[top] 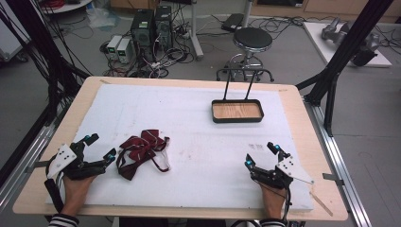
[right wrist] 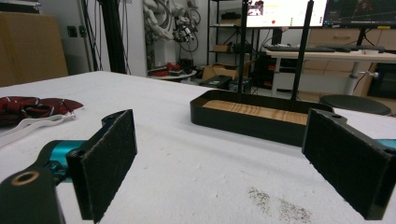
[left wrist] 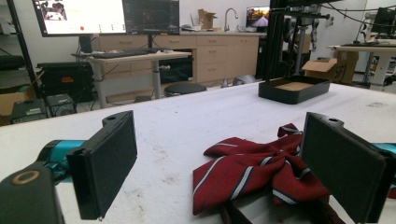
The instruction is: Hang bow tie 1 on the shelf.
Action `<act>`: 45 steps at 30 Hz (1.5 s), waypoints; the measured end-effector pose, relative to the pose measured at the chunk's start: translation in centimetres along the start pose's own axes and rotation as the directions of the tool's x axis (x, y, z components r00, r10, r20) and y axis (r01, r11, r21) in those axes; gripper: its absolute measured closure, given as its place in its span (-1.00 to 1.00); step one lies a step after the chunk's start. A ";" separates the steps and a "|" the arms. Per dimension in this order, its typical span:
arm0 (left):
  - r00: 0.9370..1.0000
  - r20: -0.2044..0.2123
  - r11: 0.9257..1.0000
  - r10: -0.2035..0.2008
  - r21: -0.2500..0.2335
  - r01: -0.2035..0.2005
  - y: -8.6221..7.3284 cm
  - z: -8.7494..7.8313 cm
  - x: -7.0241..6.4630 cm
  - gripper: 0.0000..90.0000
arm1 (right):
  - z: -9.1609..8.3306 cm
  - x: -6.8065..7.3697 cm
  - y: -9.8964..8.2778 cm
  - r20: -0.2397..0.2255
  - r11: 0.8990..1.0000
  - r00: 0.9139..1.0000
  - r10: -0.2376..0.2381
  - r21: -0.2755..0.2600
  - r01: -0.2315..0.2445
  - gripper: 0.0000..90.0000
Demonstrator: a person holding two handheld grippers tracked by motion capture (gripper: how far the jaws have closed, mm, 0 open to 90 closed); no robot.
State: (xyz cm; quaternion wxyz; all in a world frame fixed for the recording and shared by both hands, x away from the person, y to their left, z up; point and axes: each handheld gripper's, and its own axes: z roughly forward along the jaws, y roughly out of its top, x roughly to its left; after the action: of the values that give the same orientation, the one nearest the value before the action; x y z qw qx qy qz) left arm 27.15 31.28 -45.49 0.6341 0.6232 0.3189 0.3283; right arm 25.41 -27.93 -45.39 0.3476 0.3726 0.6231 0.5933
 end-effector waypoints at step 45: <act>0.999 0.038 0.997 -0.020 0.075 0.017 1.8 0.9 -0.1 -0.74 | 0.0 0.0 0.0 0.003 1.000 1.000 -0.005 0.005 0.005 -0.79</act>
State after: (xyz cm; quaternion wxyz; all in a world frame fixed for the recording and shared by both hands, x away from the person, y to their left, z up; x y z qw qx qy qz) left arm 27.80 30.64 -43.66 0.6196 0.6496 0.3242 0.2984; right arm 25.46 -27.93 -45.38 0.3492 0.3730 0.6249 0.5903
